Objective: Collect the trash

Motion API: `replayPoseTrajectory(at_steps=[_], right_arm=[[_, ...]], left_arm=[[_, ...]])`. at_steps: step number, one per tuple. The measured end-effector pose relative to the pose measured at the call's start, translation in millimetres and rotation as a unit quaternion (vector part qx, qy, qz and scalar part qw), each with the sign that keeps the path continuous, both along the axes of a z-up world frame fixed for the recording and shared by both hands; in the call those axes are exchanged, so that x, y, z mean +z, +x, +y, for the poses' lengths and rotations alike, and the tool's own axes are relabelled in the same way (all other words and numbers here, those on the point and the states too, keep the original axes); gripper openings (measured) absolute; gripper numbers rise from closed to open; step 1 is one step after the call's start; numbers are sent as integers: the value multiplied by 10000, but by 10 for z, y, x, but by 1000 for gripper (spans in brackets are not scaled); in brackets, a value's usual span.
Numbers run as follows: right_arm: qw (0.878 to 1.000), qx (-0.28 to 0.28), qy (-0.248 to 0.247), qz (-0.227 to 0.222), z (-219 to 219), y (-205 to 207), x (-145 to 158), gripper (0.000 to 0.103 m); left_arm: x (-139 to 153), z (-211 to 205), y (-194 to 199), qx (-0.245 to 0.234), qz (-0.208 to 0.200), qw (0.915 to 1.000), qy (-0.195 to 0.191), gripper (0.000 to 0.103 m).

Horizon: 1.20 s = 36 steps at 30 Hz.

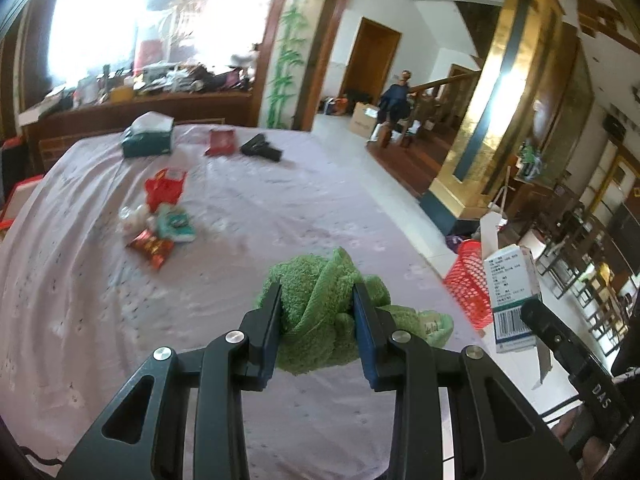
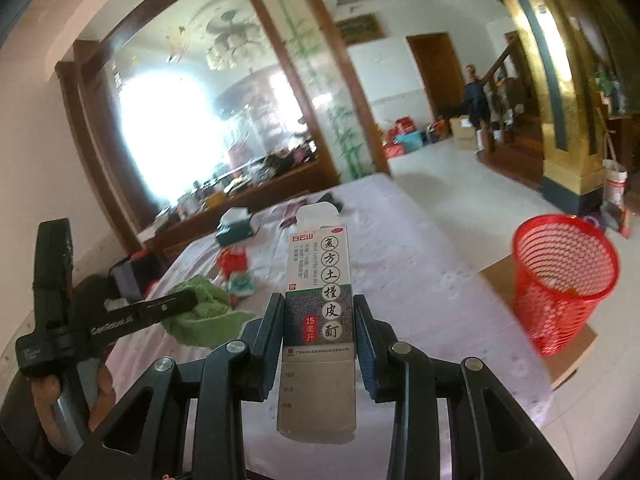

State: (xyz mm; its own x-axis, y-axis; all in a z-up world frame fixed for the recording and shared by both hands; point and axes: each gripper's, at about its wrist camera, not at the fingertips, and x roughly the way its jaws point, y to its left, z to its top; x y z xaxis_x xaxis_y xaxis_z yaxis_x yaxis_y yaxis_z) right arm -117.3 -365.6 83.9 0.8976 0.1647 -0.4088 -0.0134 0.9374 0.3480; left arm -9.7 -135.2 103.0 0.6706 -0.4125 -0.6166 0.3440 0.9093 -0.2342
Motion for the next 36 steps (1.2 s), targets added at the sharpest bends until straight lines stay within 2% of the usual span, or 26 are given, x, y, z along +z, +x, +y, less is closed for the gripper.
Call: replayPoseTrajectory(at_steps=[9,17,36], right_arm=[[9986,-438,-44,-284,-242,-277,198,36],[9953,-846,-58,-462,-490,-469,339,36],[9826,-1768,-105,-556,-1157,-807,457,36]], left_arm=[[233,-404,-176,-402,-299,9987,-65,32],[401,-855,-316,-864,-621,9943,-50,32],[427,-1778,-415,-1643,-781,9833,21,32]])
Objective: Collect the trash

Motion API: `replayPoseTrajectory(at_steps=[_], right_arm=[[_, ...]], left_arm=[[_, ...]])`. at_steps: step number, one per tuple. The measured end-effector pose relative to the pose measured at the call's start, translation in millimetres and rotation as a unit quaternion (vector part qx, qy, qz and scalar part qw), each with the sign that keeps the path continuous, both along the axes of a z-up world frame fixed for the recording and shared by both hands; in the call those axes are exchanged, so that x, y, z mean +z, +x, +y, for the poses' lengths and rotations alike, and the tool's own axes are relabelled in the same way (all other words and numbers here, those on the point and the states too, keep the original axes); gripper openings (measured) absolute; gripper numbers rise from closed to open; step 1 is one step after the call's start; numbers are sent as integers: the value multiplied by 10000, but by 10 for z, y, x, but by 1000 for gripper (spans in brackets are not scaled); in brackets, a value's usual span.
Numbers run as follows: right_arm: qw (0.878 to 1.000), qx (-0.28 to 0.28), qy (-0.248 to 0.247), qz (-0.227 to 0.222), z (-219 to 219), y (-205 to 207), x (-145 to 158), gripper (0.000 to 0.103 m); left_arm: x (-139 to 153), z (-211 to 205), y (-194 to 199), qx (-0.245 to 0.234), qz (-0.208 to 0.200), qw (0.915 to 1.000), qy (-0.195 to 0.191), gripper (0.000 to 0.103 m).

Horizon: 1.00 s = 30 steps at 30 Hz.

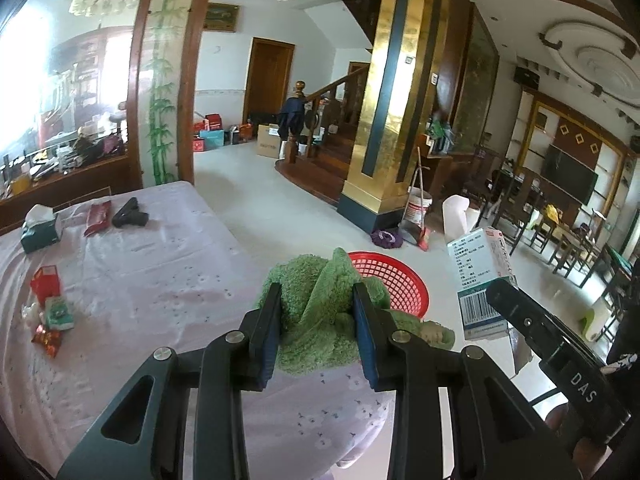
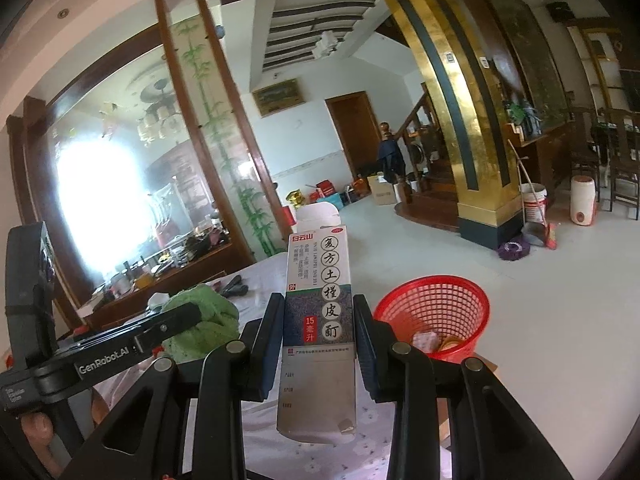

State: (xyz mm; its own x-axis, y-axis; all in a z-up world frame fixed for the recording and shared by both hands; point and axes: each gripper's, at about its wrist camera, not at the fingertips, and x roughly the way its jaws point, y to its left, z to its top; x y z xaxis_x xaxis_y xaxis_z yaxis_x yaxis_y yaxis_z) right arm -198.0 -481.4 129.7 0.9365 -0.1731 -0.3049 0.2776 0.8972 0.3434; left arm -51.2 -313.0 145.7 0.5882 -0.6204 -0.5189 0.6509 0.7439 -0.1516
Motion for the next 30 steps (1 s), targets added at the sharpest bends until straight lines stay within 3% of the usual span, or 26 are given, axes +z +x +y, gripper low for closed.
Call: replayPoseTrajectory(at_steps=[17,30], right_arm=[[9995,-271,156,22,-392,77,-47,36],[9978,-516,395,86,-601,181,-207,36]], left_arm=[[-47,-548,111,-243,-84,9995,165,32],[-88,-709,471,-620,455,9970,-104,32]])
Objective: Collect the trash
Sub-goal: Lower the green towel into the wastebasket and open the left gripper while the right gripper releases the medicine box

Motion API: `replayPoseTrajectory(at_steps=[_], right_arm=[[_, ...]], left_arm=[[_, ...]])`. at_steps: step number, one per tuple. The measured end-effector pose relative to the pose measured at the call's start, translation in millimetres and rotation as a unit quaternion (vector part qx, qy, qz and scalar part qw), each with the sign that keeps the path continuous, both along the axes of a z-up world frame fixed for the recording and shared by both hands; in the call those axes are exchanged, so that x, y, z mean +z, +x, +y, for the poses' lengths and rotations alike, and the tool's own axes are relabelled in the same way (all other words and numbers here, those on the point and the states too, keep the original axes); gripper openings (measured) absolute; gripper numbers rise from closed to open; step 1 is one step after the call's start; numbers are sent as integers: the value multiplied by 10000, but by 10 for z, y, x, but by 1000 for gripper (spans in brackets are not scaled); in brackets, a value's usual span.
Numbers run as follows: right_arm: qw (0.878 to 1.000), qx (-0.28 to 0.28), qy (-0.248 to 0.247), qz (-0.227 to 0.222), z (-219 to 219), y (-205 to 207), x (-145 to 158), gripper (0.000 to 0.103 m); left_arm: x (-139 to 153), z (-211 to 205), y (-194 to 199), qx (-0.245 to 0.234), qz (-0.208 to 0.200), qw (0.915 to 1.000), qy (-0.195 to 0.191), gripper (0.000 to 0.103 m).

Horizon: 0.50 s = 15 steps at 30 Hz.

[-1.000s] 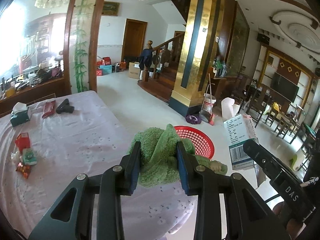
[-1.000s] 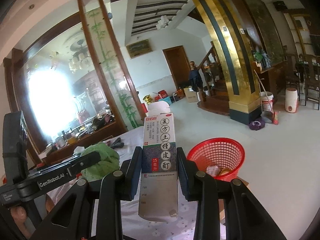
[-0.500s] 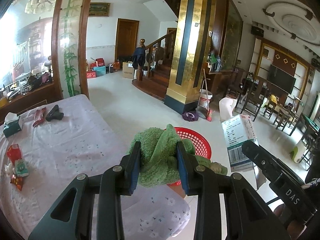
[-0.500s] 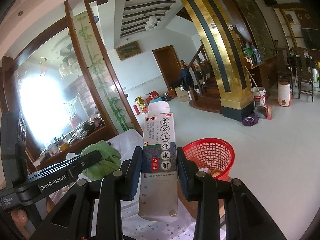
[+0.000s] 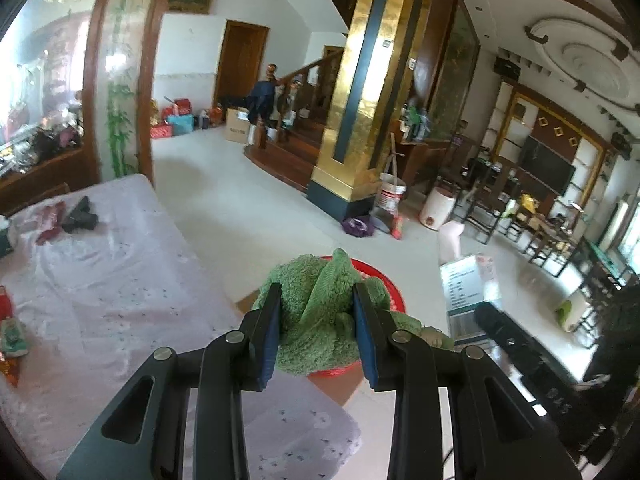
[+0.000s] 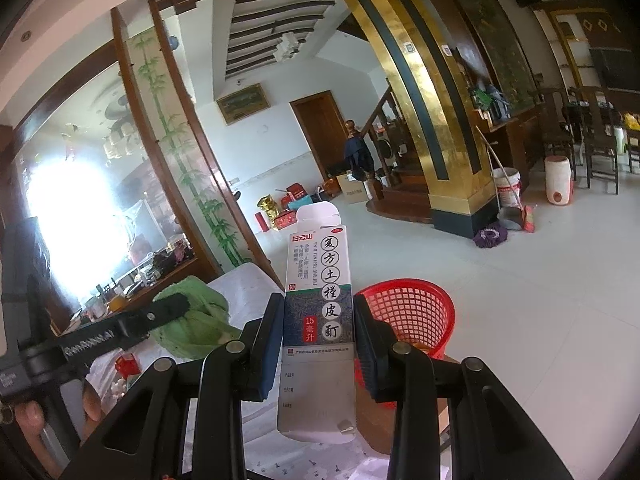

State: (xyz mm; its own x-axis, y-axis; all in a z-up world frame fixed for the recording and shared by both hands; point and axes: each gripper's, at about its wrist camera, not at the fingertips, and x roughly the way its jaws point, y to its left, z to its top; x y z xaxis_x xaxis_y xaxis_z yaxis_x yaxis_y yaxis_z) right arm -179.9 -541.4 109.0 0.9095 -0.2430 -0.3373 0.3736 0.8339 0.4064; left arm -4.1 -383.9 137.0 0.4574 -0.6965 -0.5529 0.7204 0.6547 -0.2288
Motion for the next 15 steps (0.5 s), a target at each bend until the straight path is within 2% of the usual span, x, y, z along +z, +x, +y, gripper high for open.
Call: replayPoseTrajectory(at_steps=[15], right_arm=[[9983,-247,522,87,-515,252,-304,36]], left_arm=[[-292,-743,457,-219,308,9991,214,32]])
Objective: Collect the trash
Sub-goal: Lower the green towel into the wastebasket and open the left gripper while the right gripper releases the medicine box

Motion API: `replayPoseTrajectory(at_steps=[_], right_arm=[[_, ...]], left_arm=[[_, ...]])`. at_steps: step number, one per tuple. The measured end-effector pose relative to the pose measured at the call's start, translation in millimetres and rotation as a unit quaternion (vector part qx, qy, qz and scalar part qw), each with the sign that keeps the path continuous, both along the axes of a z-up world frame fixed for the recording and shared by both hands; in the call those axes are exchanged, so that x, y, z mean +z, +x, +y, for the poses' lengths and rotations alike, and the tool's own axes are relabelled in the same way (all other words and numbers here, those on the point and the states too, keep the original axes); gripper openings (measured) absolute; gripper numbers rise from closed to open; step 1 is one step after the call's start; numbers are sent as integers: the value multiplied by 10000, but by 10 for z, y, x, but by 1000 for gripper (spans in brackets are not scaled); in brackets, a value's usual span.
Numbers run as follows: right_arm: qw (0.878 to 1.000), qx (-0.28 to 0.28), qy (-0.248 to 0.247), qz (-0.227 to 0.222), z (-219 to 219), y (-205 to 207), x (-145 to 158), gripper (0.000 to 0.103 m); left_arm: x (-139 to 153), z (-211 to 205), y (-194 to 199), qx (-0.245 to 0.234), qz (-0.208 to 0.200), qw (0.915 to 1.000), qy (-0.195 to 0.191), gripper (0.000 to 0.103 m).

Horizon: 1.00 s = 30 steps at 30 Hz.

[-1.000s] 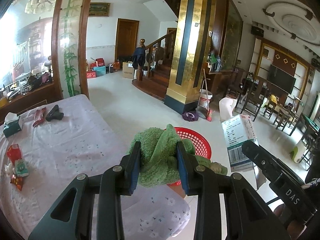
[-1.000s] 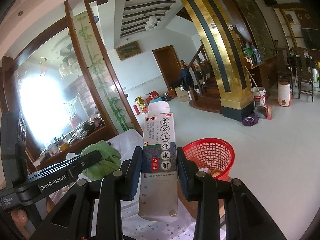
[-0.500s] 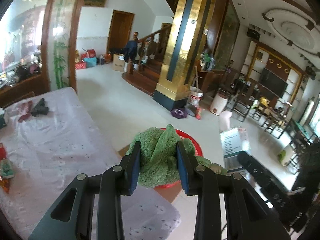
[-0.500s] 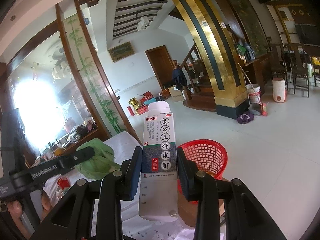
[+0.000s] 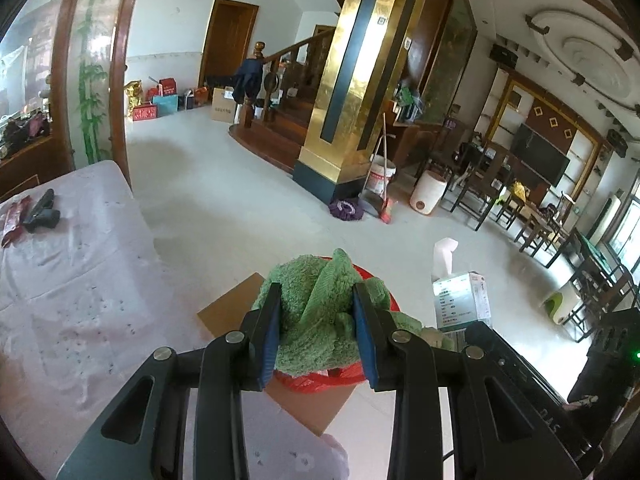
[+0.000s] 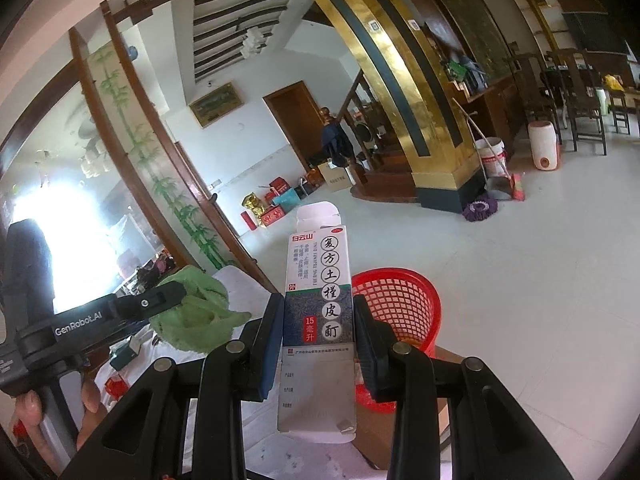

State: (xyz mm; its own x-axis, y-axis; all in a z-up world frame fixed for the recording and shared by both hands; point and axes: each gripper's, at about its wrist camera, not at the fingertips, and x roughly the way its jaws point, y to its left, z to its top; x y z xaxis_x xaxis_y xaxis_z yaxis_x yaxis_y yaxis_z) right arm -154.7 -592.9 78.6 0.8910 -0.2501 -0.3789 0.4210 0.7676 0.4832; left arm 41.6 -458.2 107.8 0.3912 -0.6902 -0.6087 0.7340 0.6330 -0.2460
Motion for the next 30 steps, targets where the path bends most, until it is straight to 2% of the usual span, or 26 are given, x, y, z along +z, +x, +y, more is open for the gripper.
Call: replayPoseTrajectory(at_steps=[6,21,30], right_arm=[[9998,-47,166,65,-172,109,-124,36],[9973,-228,563,404,-528,285,-535,36],[9971,-194,578,454,-561,353,-527,36]], left_arm=[[-210,-278,139,-75,192,9996,184,32],[-569,-664,434,-235,1114,9933,220,32],[-699,-720,480,-143,1150,9924,410,32]])
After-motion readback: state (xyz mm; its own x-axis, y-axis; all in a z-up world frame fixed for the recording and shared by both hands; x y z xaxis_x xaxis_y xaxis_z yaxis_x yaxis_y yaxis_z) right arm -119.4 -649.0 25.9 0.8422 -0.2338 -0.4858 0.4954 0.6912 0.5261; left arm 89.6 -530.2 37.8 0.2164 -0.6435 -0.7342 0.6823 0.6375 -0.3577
